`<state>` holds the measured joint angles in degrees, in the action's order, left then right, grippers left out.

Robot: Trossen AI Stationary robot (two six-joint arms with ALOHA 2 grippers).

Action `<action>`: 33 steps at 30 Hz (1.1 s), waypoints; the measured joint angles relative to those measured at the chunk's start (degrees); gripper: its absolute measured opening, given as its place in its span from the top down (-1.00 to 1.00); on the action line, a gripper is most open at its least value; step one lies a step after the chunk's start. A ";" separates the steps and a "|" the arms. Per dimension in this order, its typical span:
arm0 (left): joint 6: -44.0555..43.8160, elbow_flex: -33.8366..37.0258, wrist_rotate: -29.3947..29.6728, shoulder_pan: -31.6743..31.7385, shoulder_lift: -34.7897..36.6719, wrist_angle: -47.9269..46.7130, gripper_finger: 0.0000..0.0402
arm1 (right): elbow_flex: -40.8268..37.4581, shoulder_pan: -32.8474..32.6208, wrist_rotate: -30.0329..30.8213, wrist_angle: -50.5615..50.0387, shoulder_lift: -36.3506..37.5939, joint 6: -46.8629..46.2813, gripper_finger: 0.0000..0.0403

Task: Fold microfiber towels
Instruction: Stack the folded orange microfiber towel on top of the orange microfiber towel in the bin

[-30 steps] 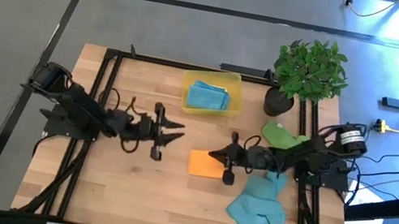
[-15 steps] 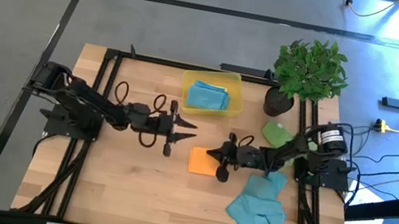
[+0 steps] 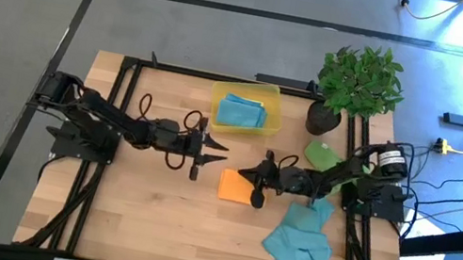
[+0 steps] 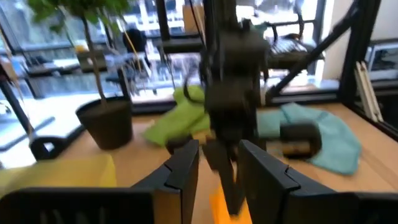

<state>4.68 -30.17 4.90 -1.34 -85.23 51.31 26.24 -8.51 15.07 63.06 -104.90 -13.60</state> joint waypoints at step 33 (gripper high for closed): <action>1.61 -0.02 -1.44 -14.35 -0.22 6.23 0.46 | 9.05 -15.65 -16.48 -4.75 6.88 -4.85 0.43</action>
<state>6.28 -30.20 3.46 -15.69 -85.45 57.54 35.28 -24.16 -1.41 58.32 -98.03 -18.45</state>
